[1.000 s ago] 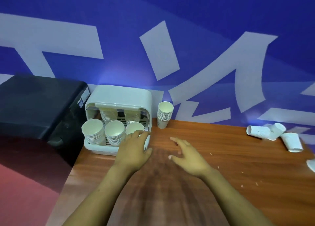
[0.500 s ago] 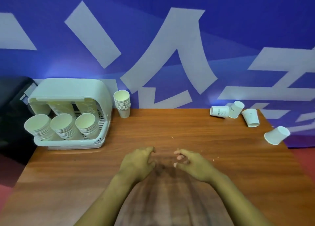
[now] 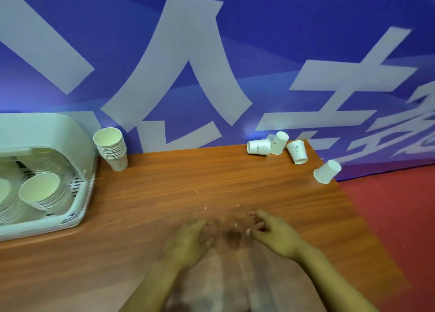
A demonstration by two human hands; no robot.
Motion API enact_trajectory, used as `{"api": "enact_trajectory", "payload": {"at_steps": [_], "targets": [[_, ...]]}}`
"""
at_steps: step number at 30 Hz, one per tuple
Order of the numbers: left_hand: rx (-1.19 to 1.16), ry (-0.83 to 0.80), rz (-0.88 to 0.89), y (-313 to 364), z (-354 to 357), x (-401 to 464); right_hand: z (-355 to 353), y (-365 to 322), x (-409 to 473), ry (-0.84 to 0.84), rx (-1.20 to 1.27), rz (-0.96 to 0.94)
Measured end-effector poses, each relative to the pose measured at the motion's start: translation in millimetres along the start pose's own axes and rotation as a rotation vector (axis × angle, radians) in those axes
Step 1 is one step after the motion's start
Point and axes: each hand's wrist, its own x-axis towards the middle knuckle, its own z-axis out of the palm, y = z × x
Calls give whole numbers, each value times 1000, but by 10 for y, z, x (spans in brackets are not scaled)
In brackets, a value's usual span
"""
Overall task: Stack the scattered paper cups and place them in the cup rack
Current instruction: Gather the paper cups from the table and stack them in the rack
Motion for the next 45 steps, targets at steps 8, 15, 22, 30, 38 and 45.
{"api": "enact_trajectory", "payload": {"at_steps": [8, 15, 22, 30, 38, 45], "targets": [[89, 93, -82, 399, 73, 531, -483, 468, 361, 8, 86, -59], [102, 98, -128, 1235, 735, 1111, -1302, 1360, 591, 5, 153, -73], [142, 159, -140, 1795, 954, 1780, -1990, 2198, 897, 173, 120, -10], [363, 207, -288, 2031, 778, 2652, -2429, 2810, 1326, 462, 125, 93], [504, 208, -312, 1931, 653, 3565, -2388, 3317, 1685, 367, 281, 222], [677, 232, -291, 1810, 813, 4095, -2348, 3402, 1875, 361, 308, 203]]}}
